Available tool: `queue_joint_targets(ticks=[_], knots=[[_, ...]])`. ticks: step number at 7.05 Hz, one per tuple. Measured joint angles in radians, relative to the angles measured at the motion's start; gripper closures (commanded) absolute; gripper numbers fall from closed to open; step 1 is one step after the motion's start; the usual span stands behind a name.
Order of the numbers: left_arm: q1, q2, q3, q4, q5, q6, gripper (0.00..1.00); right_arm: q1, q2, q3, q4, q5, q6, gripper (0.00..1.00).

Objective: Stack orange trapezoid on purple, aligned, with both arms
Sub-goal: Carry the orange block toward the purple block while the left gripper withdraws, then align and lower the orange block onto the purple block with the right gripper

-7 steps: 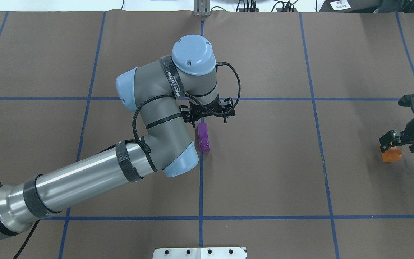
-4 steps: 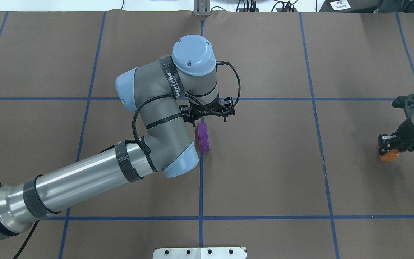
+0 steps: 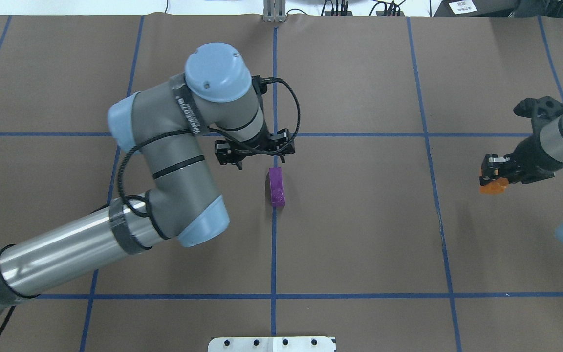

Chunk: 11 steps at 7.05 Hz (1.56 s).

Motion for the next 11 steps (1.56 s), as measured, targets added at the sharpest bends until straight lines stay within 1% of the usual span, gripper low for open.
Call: queue_joint_targets(ticks=[1, 2, 3, 4, 5, 6, 8, 11], knots=[[-0.025, 0.111, -0.086, 0.0, -0.001, 0.067, 0.0, -0.078, 0.119, 0.001, -0.075, -0.04, 0.073, 1.0], [-0.052, 0.204, -0.139, 0.0, -0.003, 0.15, 0.0, -0.173, 0.267, -0.013, -0.175, -0.09, 0.129, 1.0], [-0.076, 0.263, -0.163, -0.001, -0.004, 0.215, 0.0, -0.262, 0.417, -0.061, -0.256, -0.149, 0.163, 1.0], [-0.089, 0.293, -0.171, -0.003, -0.004, 0.243, 0.0, -0.323, 0.539, -0.137, -0.293, -0.196, 0.176, 1.0], [-0.095, 0.315, -0.176, -0.006, -0.004, 0.253, 0.0, -0.355, 0.611, -0.202, -0.305, -0.217, 0.175, 1.0], [-0.098, 0.332, -0.181, -0.008, -0.004, 0.256, 0.0, -0.367, 0.64, -0.243, -0.29, -0.227, 0.167, 1.0], [-0.099, 0.341, -0.187, -0.01, -0.003, 0.252, 0.0, -0.372, 0.653, -0.318, -0.2, -0.237, 0.147, 1.0], [-0.099, 0.342, -0.19, -0.01, -0.003, 0.248, 0.0, -0.371, 0.657, -0.348, -0.175, -0.259, 0.11, 1.0]])
